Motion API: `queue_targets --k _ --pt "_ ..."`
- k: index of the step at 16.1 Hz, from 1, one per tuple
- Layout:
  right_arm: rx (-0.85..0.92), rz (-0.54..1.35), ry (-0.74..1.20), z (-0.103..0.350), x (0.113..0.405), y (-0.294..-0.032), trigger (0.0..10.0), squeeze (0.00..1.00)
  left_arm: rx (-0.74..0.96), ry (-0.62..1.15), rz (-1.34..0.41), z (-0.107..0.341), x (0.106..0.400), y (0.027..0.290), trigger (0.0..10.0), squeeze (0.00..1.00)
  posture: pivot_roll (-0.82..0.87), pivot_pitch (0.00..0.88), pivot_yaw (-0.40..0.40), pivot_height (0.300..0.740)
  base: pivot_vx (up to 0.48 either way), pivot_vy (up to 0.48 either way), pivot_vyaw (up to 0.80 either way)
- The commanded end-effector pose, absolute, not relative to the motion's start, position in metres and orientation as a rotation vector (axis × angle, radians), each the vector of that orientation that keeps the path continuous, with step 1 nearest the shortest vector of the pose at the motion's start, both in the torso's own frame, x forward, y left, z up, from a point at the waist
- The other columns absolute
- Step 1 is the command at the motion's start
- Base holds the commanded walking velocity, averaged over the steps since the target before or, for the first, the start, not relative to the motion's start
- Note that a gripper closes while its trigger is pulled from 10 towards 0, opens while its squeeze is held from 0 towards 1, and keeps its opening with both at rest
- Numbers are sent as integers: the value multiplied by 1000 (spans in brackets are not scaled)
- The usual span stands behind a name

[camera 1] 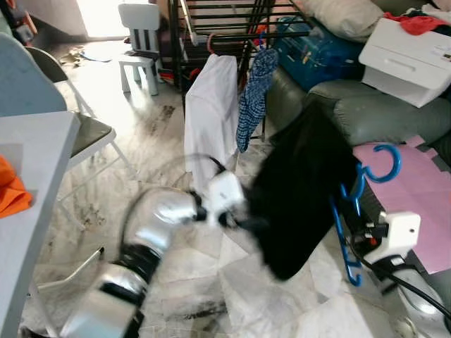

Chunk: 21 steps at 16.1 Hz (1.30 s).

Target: Hang hanger

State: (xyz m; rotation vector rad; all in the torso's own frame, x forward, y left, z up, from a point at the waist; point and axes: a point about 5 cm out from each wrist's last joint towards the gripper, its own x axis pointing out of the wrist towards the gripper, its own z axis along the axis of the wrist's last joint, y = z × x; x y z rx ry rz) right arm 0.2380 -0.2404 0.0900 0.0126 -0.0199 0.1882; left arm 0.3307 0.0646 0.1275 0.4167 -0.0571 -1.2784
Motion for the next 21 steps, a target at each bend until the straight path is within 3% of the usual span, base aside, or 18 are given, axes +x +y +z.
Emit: queue_targets --k 1,6,11,16,17,18,19,20,21 --pt "-15 239 -97 108 237 -240 10000 0 490 -69 -1248 126 333 67 10000 1000 4 0 -32 740 0 0 0" --pt "-147 500 101 97 204 -245 10000 0 896 -132 -1208 116 335 85 10000 1000 10 0 -57 740 0 0 0" --pt "-175 710 202 92 190 -237 10000 0 1008 -107 -1217 116 341 88 10000 1000 6 0 -29 740 0 0 0" --pt "-195 848 225 94 195 -223 10000 0 1095 -127 -1246 112 340 84 10000 1000 -2 0 -11 740 0 0 0" --pt "-197 870 230 94 194 -221 10000 0 1119 -128 -1247 113 341 84 10000 773 -2 0 -11 740 0 0 0" --pt "-199 897 241 94 194 -218 10000 0 1142 -136 -1242 114 342 84 10000 388 -1 0 -10 740 0 0 0" --pt "-208 911 248 94 193 -217 10000 0 1142 -137 -1237 116 344 83 10000 173 -1 0 -10 740 0 0 0" --pt "-216 920 251 93 194 -217 10000 0 1151 -138 -1237 118 345 83 10000 0 -1 0 -10 740 0 0 0" --pt "-222 922 254 93 194 -217 10000 0 1153 -141 -1237 119 346 82 10000 0 -2 0 -10 740 0 0 0"
